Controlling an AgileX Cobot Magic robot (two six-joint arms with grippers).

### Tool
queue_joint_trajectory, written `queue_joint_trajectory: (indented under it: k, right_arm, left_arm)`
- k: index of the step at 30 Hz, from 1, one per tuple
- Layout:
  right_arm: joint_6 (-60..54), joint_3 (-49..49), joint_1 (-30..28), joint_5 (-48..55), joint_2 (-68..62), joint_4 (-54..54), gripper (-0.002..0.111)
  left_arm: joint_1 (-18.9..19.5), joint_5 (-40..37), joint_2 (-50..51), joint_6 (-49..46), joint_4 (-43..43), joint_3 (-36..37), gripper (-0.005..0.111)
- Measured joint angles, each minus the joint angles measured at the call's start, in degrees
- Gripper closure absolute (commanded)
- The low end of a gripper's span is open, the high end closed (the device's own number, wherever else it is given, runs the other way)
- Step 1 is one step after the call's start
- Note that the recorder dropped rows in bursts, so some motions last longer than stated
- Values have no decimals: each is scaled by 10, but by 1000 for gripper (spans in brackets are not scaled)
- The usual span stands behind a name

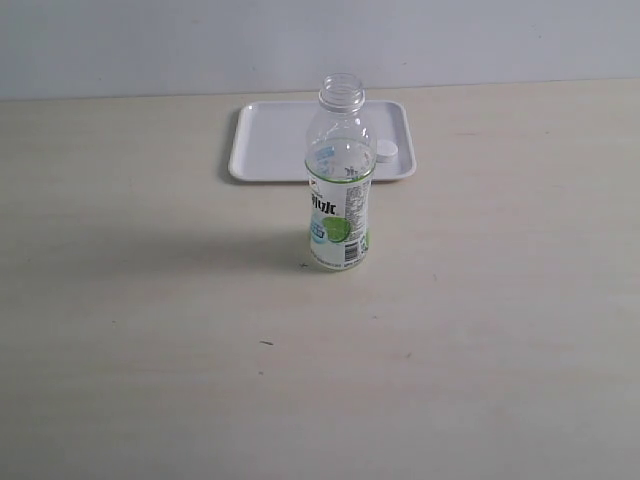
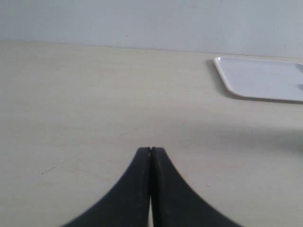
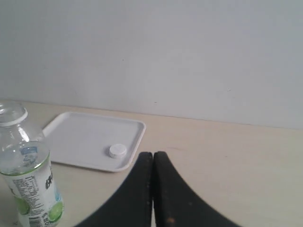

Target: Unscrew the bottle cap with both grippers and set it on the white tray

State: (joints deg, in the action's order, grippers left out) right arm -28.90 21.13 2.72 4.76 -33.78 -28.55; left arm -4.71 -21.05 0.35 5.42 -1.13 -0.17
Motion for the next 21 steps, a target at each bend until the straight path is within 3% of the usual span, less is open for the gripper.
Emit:
queue_joint_trajectory:
  k: [10,21]
  right_arm:
    - [-2,-82,-92,4,145,0,108]
    - [-6,-118,-109,16,315,0,108]
  left_arm:
    - [0,0,0,0,0,0,107]
    - [0,0,0,0,0,0,107]
